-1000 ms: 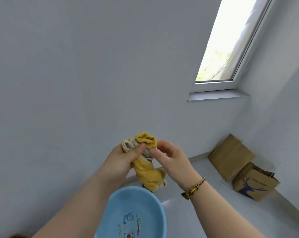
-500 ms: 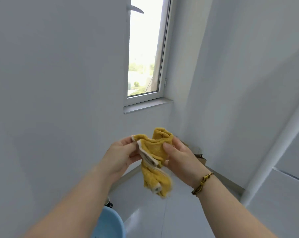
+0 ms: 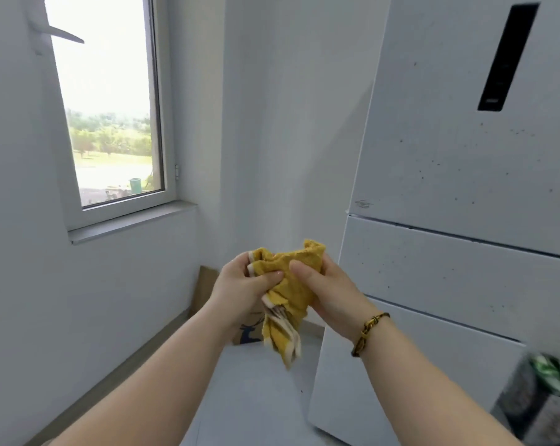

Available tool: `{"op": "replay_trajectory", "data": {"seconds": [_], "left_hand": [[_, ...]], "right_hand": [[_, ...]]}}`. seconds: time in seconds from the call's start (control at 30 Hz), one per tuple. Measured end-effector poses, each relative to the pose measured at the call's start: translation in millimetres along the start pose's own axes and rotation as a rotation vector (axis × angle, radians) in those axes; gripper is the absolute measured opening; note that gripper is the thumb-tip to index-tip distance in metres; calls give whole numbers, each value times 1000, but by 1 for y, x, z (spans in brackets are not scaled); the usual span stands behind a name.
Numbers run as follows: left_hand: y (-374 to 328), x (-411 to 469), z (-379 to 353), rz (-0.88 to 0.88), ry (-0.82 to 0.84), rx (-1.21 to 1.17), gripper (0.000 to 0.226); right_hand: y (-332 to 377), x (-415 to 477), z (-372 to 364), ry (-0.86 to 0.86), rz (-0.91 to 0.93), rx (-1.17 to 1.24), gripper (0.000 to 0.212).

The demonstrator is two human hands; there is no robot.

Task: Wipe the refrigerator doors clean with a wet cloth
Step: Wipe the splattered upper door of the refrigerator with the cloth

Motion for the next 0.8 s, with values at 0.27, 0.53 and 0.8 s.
{"op": "replay_trajectory", "data": {"seconds": [0.27, 0.53, 0.8], "left_hand": [[6, 34, -93, -9, 32, -54, 9], [11, 98, -157, -118, -10, 139, 9], [44, 219, -236, 62, 269, 106, 11]], "right_hand": [[24, -2, 136, -135, 92, -215, 20], [35, 55, 223, -381, 125, -154, 10], [99, 154, 285, -654, 438, -496, 20]]}}
Point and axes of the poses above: each hand's wrist, its own x-axis towards the middle knuckle, its own z-axis out of the back of the hand, y = z × x, the point moved 10 cm from there along x, towards the middle knuckle, and after that the axes turned 9 degrees about -y, right-handed, at the moved point
